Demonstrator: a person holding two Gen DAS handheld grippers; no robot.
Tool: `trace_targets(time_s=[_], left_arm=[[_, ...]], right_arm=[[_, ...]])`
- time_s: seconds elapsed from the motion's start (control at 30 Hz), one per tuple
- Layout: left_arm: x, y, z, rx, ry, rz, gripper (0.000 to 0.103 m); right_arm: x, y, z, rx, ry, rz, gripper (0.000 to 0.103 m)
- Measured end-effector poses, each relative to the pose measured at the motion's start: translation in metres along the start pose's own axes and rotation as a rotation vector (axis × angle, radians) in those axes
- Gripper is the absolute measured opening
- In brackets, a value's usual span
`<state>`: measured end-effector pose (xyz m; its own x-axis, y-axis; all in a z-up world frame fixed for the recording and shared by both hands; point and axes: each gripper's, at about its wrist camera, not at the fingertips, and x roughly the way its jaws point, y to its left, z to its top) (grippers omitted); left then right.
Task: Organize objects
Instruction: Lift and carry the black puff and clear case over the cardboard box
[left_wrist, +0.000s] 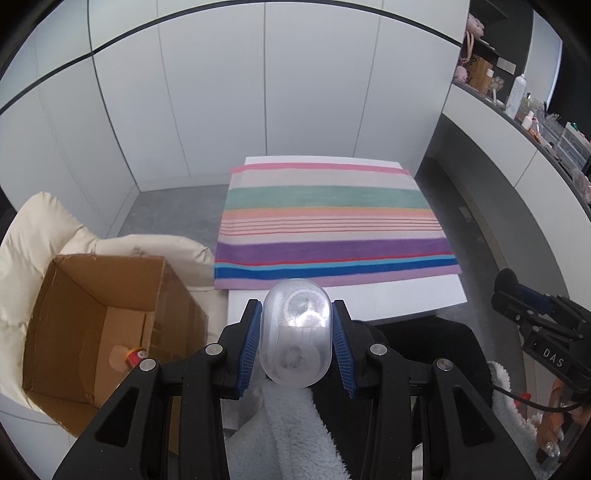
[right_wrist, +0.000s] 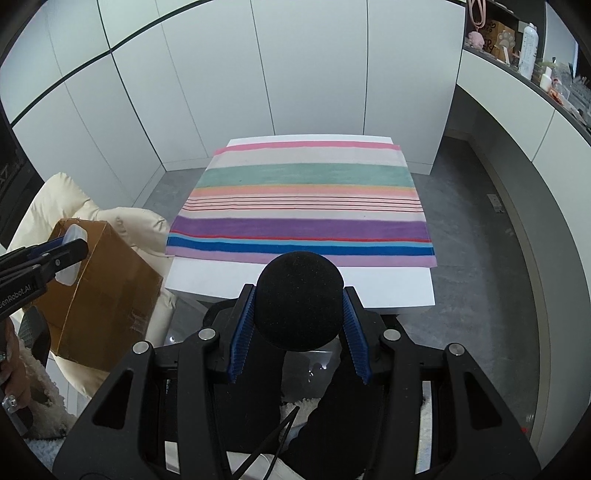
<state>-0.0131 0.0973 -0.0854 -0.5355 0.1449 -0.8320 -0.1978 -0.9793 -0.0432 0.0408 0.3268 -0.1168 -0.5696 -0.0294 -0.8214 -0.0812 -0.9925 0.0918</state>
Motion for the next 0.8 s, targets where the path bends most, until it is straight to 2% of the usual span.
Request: trace_targets(time_s=[0.33,0.53,0.8], left_arm=[[-0.002,0.035,-0.023,-0.073,0.039,0.056,0.039],[-0.003,0.072,-0.046,-0.156,0.081,0.098,0.039],[-0.017,0.128,-0.082,-0.285,0.106,0.178,0.039]], right_arm=[[0.011,0.030,0.000,-0.071,0.014,0.043,0.048],[0.025,0.072,-0.001,-0.162,0.030,0.113,0.048],[0.042,0.153,-0.011,-0.326,0.070,0.237,0.048]])
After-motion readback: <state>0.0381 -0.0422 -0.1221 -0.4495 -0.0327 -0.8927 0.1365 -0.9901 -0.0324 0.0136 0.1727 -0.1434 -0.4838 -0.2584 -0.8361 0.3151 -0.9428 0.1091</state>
